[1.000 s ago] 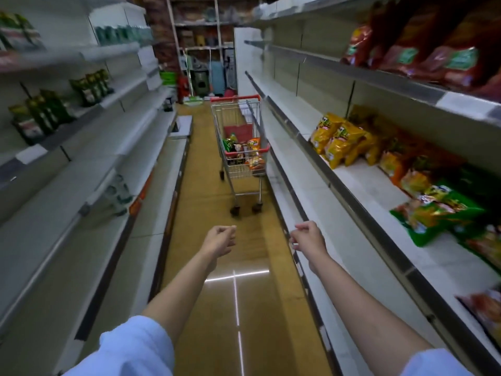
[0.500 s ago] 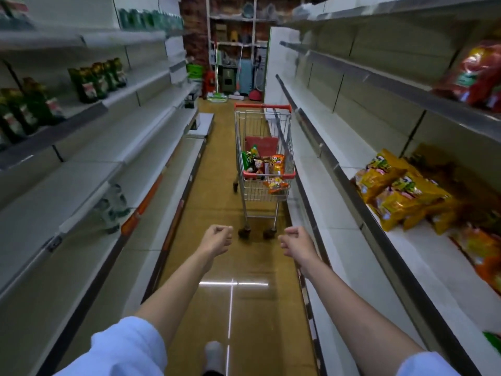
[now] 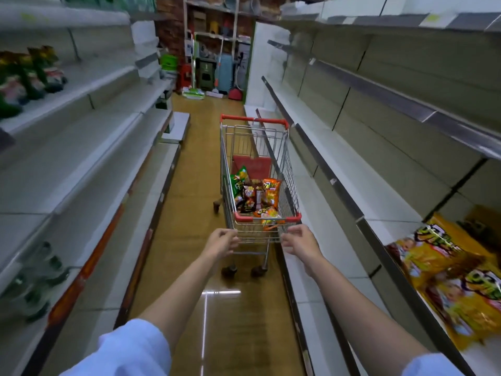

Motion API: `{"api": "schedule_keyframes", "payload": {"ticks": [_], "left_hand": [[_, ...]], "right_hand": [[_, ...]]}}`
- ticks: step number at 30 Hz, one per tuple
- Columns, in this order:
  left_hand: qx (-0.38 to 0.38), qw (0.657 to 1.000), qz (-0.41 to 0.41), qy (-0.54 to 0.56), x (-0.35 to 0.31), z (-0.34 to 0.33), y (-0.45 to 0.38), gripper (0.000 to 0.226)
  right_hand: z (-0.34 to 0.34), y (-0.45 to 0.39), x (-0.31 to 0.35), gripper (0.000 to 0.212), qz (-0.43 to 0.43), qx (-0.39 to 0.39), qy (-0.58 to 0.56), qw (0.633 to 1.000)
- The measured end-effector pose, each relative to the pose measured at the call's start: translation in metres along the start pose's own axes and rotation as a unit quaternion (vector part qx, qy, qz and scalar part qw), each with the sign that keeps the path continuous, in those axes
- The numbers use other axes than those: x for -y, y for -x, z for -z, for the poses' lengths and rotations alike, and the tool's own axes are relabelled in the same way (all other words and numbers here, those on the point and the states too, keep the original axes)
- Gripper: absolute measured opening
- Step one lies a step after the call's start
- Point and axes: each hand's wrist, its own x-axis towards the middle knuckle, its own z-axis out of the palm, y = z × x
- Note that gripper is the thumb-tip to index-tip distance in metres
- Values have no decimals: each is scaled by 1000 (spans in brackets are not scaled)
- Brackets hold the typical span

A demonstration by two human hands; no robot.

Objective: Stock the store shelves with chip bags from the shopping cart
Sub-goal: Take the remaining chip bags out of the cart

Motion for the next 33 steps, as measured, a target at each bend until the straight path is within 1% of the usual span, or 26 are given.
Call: {"api": "schedule_keyframes", "payload": {"ticks": [4, 6, 10, 17, 20, 23, 25, 28, 33], "left_hand": [[21, 1000, 15, -9, -17, -11, -61, 19], [22, 999, 28, -16, -24, -13, -90, 20], [28, 999, 28, -32, -43, -14, -150, 24], [28, 997, 37, -55, -68, -42, -288, 21], [25, 994, 67, -81, -72, -64, -357, 27], [24, 990, 99, -101, -74, -90, -418, 28], [19, 988, 122, -91, -73, -105, -452, 25], [16, 982, 155, -107, -60, -119, -494, 13], [37, 968, 183, -166, -53, -128, -558, 13]], "right_hand": [[-7, -63, 8, 19, -11, -16, -1, 1000], [-12, -94, 8, 19, -27, -16, 6, 999], [-27, -156, 9, 21, -43, -9, -4, 999], [-59, -314, 13, 19, -59, 18, -27, 998], [-68, -388, 8, 21, -91, 31, -42, 994], [-71, -447, 1, 19, -122, 38, -43, 991], [-74, -487, -4, 18, -134, 44, -47, 989], [-84, -540, -12, 23, -146, 57, -59, 986], [-109, -605, -34, 27, -189, 90, -44, 977]]}}
